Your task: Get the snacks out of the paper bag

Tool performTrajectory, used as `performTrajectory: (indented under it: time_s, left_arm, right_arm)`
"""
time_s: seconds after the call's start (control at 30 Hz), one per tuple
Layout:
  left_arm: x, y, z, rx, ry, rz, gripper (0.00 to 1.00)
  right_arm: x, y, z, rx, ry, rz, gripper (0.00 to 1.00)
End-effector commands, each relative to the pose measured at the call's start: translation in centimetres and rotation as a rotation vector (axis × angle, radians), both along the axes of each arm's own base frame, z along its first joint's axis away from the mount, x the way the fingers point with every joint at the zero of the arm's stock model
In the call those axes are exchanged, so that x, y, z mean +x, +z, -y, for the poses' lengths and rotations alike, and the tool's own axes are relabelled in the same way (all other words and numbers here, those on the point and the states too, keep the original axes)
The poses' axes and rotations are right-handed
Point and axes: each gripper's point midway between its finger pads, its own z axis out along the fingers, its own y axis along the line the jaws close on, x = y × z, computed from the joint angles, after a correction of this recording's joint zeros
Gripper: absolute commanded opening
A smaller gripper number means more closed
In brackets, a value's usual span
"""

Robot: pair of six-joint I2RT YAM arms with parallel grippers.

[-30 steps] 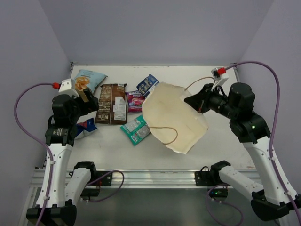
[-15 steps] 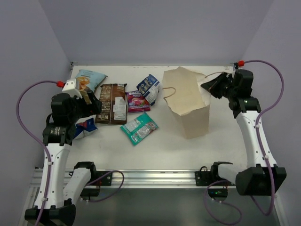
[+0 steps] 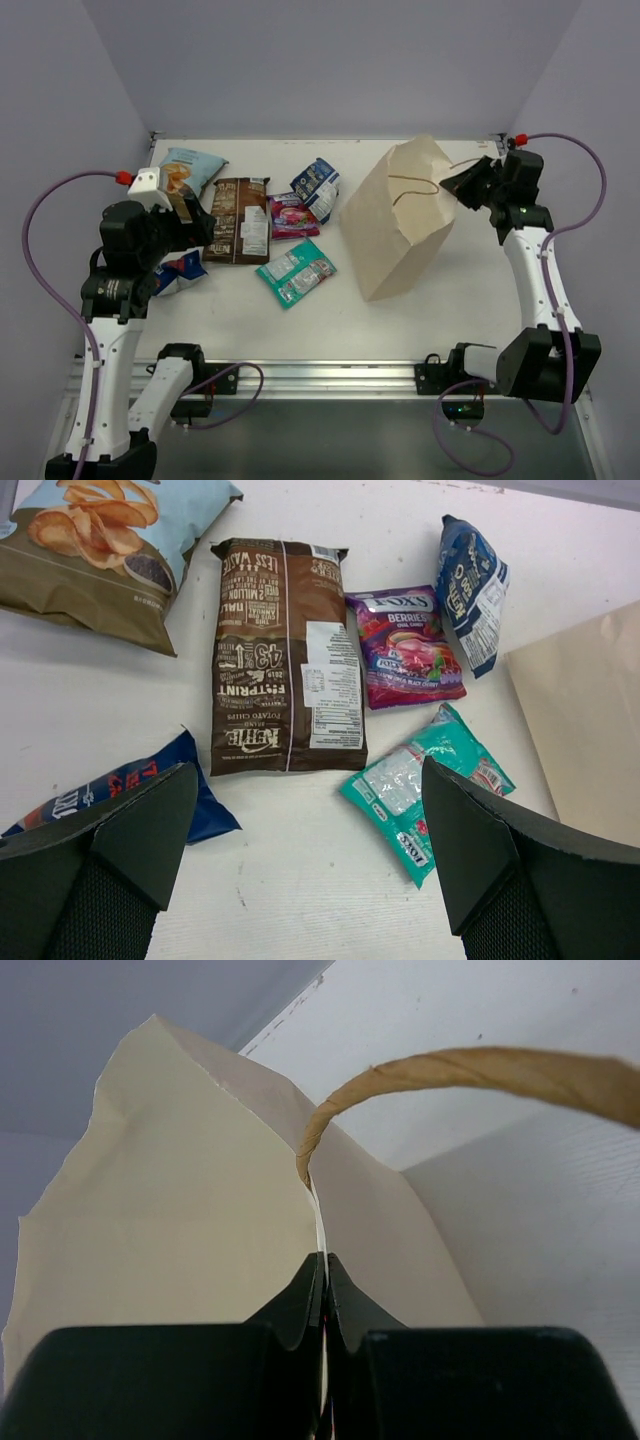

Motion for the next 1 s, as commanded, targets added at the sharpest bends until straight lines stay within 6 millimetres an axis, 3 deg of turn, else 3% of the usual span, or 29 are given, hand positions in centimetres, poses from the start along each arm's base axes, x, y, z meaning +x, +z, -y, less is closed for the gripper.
performTrajectory:
  time_s: [0.0,0.23,0.53,0.67,0.97]
  left_arm:
    - [-0.3,1.1,-0.2,0.036,-0.008,0.019,1.0]
    - [-0.6,1.6,-0.4,0.041,0.002,0.03,1.0]
    - [-1.5,3.2,-0.9,0.07,0.019,0.047,1.0]
    - [-1.8,3.8,-0.9,0.078,0.016,0.051,1.0]
    - [-2.4,5.7,-0.9,0.083,0.011,0.089,1.0]
  right_arm:
    - [-0.8,3.3,2.3,-0.141,-0.078,0.082,0.02]
    - [-1.5,4.0,3.5,-0.209,-0.119,0.108,0.06]
    - [-2.2,4.3,4.5,-0.281,-0.142,0.085,0.43]
    - [-3.2,6.1,4.5,-0.312,-0.129,0.117,0.62]
    - [-6.1,11.2,4.0,-0.345,-0.117,0.222,0.88]
